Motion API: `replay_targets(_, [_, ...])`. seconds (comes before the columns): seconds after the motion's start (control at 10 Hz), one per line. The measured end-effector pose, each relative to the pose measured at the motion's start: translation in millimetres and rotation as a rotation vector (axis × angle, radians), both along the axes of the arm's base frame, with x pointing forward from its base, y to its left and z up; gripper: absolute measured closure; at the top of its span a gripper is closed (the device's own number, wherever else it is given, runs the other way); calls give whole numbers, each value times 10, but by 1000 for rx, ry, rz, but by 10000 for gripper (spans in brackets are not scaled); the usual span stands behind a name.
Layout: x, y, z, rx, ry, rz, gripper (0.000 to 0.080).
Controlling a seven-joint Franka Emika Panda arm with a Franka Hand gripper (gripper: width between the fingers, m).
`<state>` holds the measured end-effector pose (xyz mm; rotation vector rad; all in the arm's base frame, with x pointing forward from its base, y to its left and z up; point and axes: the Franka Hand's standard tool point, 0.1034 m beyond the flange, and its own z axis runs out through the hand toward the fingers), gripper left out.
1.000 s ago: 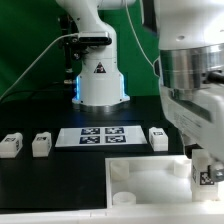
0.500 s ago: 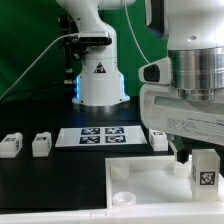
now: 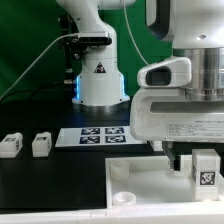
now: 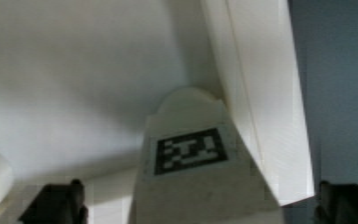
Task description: Assemble one leg
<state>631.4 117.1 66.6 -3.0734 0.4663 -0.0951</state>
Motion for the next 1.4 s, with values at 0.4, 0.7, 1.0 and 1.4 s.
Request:
replay_targets(0.4, [-5, 29, -1, 34, 10, -295, 508])
replay_targets(0.7, [-5, 26, -1, 53, 18, -518, 508])
replay_targets(1.0, [-8, 27, -8, 117, 52, -1026, 508])
replay_targets(1.4, [5, 50, -16, 247, 75, -1649, 505])
